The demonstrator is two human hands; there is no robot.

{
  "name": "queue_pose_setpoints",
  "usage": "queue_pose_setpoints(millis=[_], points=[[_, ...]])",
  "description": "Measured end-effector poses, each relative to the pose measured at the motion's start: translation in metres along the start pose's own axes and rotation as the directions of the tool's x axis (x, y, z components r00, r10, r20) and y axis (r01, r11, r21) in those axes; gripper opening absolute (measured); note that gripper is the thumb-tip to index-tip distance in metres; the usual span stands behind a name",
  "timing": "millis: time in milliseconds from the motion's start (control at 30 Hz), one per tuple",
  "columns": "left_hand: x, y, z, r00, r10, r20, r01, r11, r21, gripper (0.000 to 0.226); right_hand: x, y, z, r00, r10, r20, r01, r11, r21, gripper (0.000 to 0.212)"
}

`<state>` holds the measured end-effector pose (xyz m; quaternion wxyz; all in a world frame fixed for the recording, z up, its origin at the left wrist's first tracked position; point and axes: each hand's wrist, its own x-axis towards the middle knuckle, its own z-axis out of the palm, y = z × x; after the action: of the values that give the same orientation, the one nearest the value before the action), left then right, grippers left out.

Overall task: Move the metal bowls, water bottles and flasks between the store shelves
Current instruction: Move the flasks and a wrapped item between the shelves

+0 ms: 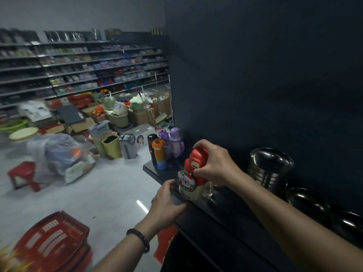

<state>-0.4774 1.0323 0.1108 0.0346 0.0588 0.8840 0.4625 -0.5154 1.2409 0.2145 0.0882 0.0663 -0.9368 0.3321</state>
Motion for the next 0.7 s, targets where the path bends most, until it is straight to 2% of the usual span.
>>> queue_pose_setpoints(millis=[133, 300, 467, 700], points=[[0.056, -0.028, -0.019, 0.998, -0.026, 0.054, 0.025, 0.999, 0.021, 0.093, 0.066, -0.008, 0.029, 0.996, 0.073, 0.053, -0.073, 0.997, -0.008, 0.073], [0.141, -0.069, -0.045, 0.99, 0.0, 0.143, -0.001, 1.0, 0.012, 0.08, 0.15, -0.012, 0.081, 0.983, 0.184, 0.02, -0.179, 0.972, -0.153, 0.074], [0.214, -0.102, -0.058, 0.956, 0.03, 0.292, -0.025, 0.999, -0.02, 0.068, 0.23, 0.0, 0.139, 0.954, 0.3, 0.019, -0.29, 0.934, -0.21, 0.072], [0.275, -0.142, -0.06, 0.918, -0.012, 0.397, 0.037, 0.998, -0.054, 0.078, 0.305, 0.026, 0.198, 0.904, 0.424, 0.056, -0.392, 0.873, -0.29, 0.065]])
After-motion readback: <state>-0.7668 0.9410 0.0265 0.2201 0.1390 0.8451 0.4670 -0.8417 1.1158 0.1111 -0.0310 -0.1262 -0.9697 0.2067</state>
